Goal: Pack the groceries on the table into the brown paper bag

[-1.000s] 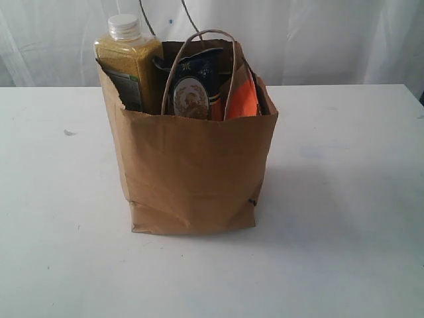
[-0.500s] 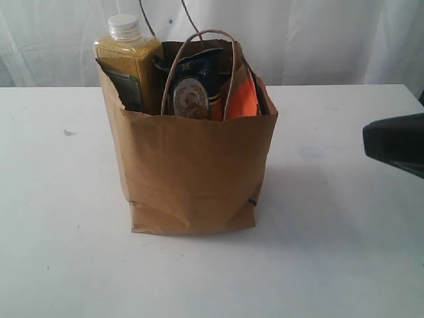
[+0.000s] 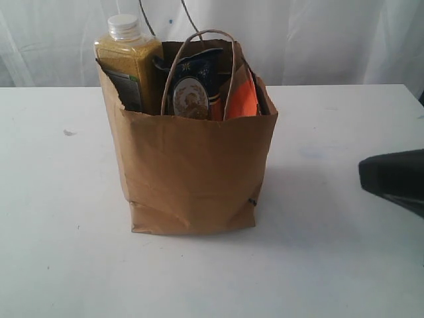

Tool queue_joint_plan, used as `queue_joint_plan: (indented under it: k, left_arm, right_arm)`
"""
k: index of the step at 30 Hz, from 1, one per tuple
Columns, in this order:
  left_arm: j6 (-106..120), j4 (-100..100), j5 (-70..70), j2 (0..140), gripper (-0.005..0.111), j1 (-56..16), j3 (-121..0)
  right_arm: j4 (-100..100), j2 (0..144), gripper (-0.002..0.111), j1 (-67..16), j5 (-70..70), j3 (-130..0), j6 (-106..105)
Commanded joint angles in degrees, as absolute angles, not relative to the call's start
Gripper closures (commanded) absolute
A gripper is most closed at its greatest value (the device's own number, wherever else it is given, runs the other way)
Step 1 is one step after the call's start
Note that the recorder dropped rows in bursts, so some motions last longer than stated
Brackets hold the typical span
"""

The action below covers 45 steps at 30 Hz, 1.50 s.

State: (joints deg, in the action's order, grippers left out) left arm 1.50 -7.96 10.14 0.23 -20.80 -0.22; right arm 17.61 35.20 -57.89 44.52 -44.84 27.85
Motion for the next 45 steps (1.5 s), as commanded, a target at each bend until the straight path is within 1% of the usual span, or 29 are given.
queue_joint_plan:
  k: [1, 7, 11, 18, 27, 30, 41, 45]
  left_arm:
    - [1.4, -8.4, 10.5, 0.0, 0.107, -20.7, 0.0]
    - [1.4, -8.4, 10.5, 0.0, 0.107, -20.7, 0.0]
    - [1.4, -8.4, 10.5, 0.0, 0.107, -20.7, 0.0]
    - [1.4, -8.4, 10.5, 0.0, 0.107, -20.7, 0.0]
    - [1.4, -8.4, 10.5, 0.0, 0.107, -20.7, 0.0]
    - [1.4, -8.4, 10.5, 0.0, 0.107, -20.7, 0.0]
    - [1.4, -8.4, 10.5, 0.0, 0.107, -20.7, 0.0]
    - [1.4, -8.4, 10.5, 0.0, 0.107, -20.7, 0.0]
  right_arm:
    - [17.6, 32.8, 0.108, -57.0, 35.6, -38.4, 28.8]
    - [15.6, 26.6, 0.108, -48.9, 20.0, -24.9, 28.8]
    - [14.0, 20.4, 0.108, -42.0, 14.3, -16.0, 28.8]
    - [14.0, 9.0, 0.108, -29.5, 9.3, -6.3, 28.6]
    - [14.0, 1.5, 0.108, -18.8, 9.8, -2.6, 24.2]
    - [14.0, 0.8, 0.108, -17.4, 10.6, -2.6, 23.1]
    - [14.0, 0.8, 0.108, -17.4, 16.7, -2.6, 21.0]
    - [13.5, 0.1, 0.108, -17.4, 15.0, 0.0, 15.6]
